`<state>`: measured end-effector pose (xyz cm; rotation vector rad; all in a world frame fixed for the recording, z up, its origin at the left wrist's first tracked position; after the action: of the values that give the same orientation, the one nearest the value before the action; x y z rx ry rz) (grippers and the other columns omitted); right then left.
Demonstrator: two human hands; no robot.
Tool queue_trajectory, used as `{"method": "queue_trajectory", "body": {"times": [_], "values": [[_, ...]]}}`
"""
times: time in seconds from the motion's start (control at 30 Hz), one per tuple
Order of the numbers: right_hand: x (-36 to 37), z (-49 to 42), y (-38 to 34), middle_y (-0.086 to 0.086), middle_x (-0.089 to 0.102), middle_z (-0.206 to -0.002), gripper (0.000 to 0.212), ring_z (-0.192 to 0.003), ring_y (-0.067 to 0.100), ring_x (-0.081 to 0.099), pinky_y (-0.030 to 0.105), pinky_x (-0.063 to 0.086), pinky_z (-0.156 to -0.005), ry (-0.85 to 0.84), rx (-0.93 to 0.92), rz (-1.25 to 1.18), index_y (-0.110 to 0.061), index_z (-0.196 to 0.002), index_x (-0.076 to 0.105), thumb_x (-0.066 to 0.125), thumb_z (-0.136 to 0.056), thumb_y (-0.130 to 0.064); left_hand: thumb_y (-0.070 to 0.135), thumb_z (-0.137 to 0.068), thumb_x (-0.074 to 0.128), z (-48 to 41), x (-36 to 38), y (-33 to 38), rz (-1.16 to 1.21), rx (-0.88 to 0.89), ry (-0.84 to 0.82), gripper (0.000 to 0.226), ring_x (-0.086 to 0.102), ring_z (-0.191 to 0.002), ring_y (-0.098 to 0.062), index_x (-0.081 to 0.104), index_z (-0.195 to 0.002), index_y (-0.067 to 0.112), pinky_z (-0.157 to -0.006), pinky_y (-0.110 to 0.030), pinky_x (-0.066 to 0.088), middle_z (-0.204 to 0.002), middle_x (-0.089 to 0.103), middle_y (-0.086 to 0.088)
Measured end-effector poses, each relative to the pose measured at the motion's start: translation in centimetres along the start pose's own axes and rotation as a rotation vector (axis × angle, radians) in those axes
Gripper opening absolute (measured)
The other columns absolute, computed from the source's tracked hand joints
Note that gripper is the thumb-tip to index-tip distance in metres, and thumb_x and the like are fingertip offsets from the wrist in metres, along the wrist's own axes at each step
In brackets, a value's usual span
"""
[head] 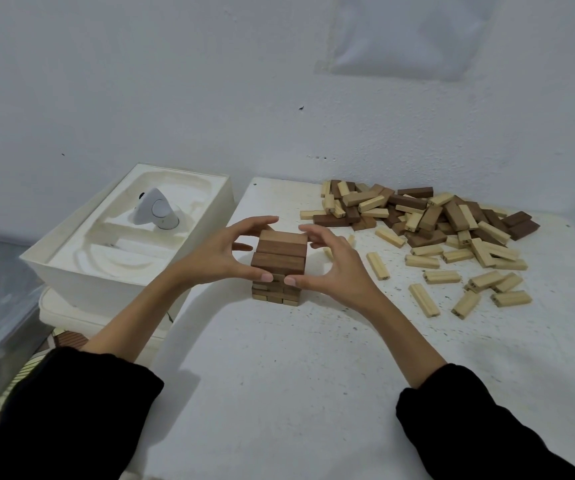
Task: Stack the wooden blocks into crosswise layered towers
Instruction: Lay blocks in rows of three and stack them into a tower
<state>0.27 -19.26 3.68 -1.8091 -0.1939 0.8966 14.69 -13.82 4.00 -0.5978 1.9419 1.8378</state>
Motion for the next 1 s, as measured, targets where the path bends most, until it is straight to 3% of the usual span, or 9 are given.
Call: {"method": "queue_trajectory", "body": {"times": [0.1,0.27,0.43,0.57,0.63,0.73,0.83,1.0], "values": [[0.3,0.1,0.3,-0.004,0.049,-0.13,0.086,-0.118,0.008,0.044,0.028,0.037,-0.098,-0.017,0.021,-0.062,-0.035,-0.134,0.038,0.085,-0.062,-0.033,0.044,-0.056,0.081,0.0,0.0,-0.3,0.048,-0.011,0.019,0.079,0.05,-0.121,-0.005,0.051,-0.129,0.029,-0.102,-0.03,0.044,-0.125,0.056,0.011],[0.2,0.0,0.2,-0.005,0.054,-0.124,0.071,-0.11,0.004,0.049,0.012,0.036,-0.084,-0.004,0.008,-0.079,-0.03,-0.124,0.049,0.085,-0.063,-0.03,0.041,-0.057,0.081,-0.1,0.2,-0.2,0.069,-0.013,0.017,0.072,0.055,-0.114,-0.008,0.055,-0.121,0.023,-0.099,-0.027,0.046,-0.117,0.061,0.007],[0.1,0.0,0.2,-0.005,0.052,-0.125,0.073,-0.111,0.006,0.048,0.016,0.036,-0.086,-0.001,0.006,-0.075,-0.03,-0.126,0.049,0.085,-0.063,-0.03,0.042,-0.056,0.08,-0.2,0.1,0.0,0.037,-0.006,0.015,0.072,0.055,-0.113,-0.007,0.055,-0.121,0.023,-0.101,-0.03,0.045,-0.116,0.061,0.009],[-0.2,0.4,-0.1,-0.006,0.043,-0.133,0.085,-0.116,0.007,0.043,0.023,0.035,-0.094,0.004,-0.003,-0.049,-0.033,-0.134,0.041,0.085,-0.061,-0.036,0.044,-0.055,0.08,0.2,-0.3,0.5,0.007,-0.008,0.012,0.085,0.049,-0.121,-0.004,0.047,-0.132,0.031,-0.104,-0.033,0.042,-0.127,0.056,0.009],[-1.0,0.8,-0.4,-0.007,0.043,-0.132,0.086,-0.116,0.007,0.043,0.019,0.035,-0.092,0.02,-0.03,-0.063,-0.033,-0.136,0.041,0.083,-0.06,-0.04,0.048,-0.057,0.078,0.4,-1.0,1.6,-0.008,0.015,0.033,0.087,0.047,-0.124,-0.003,0.043,-0.136,0.032,-0.104,-0.032,0.04,-0.131,0.053,0.01],[-2.9,1.6,-1.1,-0.011,0.045,-0.13,0.078,-0.117,0.004,0.043,0.013,0.033,-0.088,0.041,-0.095,-0.042,-0.036,-0.132,0.043,0.075,-0.062,-0.048,0.053,-0.066,0.069,0.1,-1.8,4.2,-0.043,0.057,0.066,0.074,0.048,-0.122,-0.004,0.046,-0.134,0.032,-0.101,-0.028,0.041,-0.127,0.056,0.012],[-5.7,2.7,-1.2,-0.015,0.047,-0.129,0.066,-0.118,0.003,0.043,0.017,0.034,-0.093,0.088,-0.143,-0.031,-0.041,-0.128,0.046,0.074,-0.068,-0.05,0.051,-0.073,0.065,-0.7,-1.5,6.8,-0.099,0.104,0.067,0.064,0.052,-0.117,-0.006,0.048,-0.132,0.031,-0.097,-0.024,0.044,-0.12,0.06,0.011],[-11.9,5.1,0.7,-0.013,0.058,-0.117,0.039,-0.108,0.003,0.052,0.018,0.04,-0.09,0.293,-0.135,-0.043,-0.033,-0.117,0.058,0.072,-0.081,-0.028,0.047,-0.077,0.064,-2.8,1.8,10.8,-0.265,0.172,0.076,0.05,0.052,-0.111,-0.002,0.054,-0.123,0.032,-0.091,-0.02,0.042,-0.115,0.059,0.013]]}}
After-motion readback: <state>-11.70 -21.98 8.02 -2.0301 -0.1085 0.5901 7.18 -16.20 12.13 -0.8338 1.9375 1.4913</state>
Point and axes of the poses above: each hand's wrist, its own z-axis away from the middle knuckle, its own x-axis out of the palm, y = z × x, the point moved 10 cm from there along -z, towards the middle knuckle
